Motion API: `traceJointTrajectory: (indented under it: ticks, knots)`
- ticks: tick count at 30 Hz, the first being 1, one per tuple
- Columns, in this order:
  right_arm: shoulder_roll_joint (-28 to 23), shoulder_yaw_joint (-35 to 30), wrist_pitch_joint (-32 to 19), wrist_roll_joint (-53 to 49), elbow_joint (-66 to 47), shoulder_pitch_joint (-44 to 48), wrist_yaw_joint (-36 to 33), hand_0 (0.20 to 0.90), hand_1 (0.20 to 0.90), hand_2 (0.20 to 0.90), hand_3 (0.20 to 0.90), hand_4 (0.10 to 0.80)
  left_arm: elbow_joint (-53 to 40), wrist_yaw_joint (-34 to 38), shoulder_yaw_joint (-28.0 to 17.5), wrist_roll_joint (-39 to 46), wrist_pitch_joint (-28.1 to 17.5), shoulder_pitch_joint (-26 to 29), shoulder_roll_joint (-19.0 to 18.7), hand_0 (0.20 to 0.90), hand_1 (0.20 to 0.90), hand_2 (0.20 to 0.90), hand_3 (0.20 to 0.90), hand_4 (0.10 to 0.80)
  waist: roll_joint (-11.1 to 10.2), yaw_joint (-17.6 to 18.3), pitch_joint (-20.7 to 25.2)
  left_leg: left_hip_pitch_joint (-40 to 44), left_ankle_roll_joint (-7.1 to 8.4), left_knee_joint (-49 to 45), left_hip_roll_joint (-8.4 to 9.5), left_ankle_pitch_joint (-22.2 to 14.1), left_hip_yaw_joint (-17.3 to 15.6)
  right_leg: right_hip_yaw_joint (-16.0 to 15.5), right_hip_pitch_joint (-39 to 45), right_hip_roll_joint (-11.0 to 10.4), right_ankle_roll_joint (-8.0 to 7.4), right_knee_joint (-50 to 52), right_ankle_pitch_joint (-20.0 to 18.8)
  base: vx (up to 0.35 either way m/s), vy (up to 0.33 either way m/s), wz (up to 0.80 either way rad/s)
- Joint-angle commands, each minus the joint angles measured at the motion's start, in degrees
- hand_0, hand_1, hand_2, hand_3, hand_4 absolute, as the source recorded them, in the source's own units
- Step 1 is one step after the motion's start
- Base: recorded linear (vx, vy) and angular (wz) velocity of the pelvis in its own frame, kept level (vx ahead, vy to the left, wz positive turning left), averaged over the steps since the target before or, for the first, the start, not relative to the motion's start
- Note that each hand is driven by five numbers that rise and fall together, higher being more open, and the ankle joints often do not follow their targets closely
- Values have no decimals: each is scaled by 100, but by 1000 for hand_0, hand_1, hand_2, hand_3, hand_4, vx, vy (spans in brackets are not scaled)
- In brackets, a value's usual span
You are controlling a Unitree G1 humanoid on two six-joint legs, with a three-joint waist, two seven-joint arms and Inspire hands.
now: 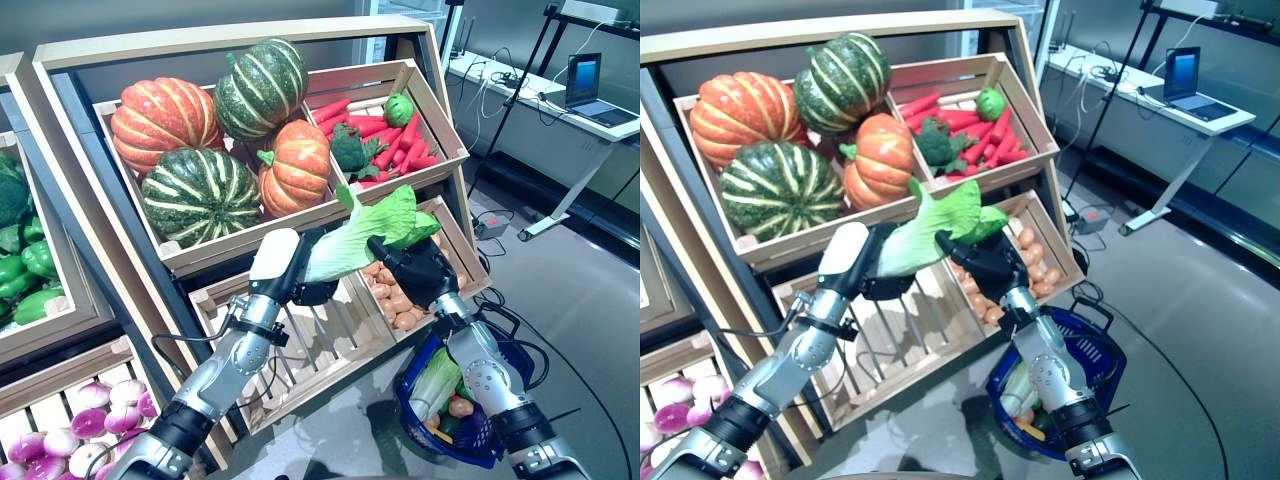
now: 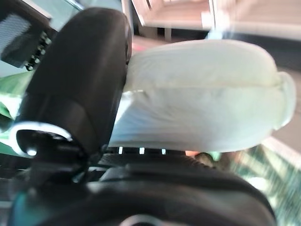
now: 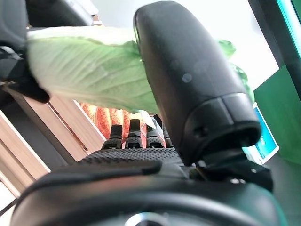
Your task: Put vegetables into the basket
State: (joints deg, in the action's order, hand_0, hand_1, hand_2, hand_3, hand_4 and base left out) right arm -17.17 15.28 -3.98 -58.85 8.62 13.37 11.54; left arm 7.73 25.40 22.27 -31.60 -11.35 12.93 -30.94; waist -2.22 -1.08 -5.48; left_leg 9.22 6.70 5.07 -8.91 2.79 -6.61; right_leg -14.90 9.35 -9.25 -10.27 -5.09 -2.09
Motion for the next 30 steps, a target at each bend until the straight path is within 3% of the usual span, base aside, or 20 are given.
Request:
traceJointTrajectory:
  ticks: [1,7,20,22,25,30]
  knots:
    - [94,73,-165,302,110,829,-827,900,900,900,900,800,-1120,1183,345,-631,-1549,1489,177,300,300,300,300,400,26,-9,379,-103,-3,-7,-83,-232,8,39,-7,-229,90,9,-98,0,0,0]
    - [310,184,-130,468,532,786,-1497,900,900,900,900,800,-1174,1687,510,-1037,-1639,1655,340,300,300,300,300,400,25,54,363,-93,-14,-7,-77,-247,-20,124,-29,-219,96,9,-104,0,0,0]
    - [707,266,-370,468,931,1068,-2107,900,900,900,900,800,-1123,1996,920,-1356,-1811,1788,529,300,300,300,300,400,50,57,365,-68,-7,-7,-81,-272,-46,192,-34,-202,103,9,-101,0,0,0]
    - [767,278,-597,258,907,1111,-1905,900,900,900,900,800,-1074,2023,965,-1353,-1818,1806,558,300,300,300,300,400,52,48,362,-67,-12,-7,-78,-275,-44,193,-30,-203,104,9,-94,0,0,0]
    - [802,193,-1346,54,553,1197,-1462,900,900,900,900,800,-1004,1965,975,-1128,-1937,1730,534,300,300,300,300,400,72,19,353,-78,-13,-7,-75,-269,-21,185,-33,-205,103,9,-94,0,0,0]
    - [813,107,-1956,-69,283,1256,-1064,900,900,900,900,800,-1010,1743,997,-851,-1935,1627,529,300,300,300,300,400,90,-6,349,-77,-27,-7,-64,-289,17,176,-28,-206,98,9,-81,0,0,0]
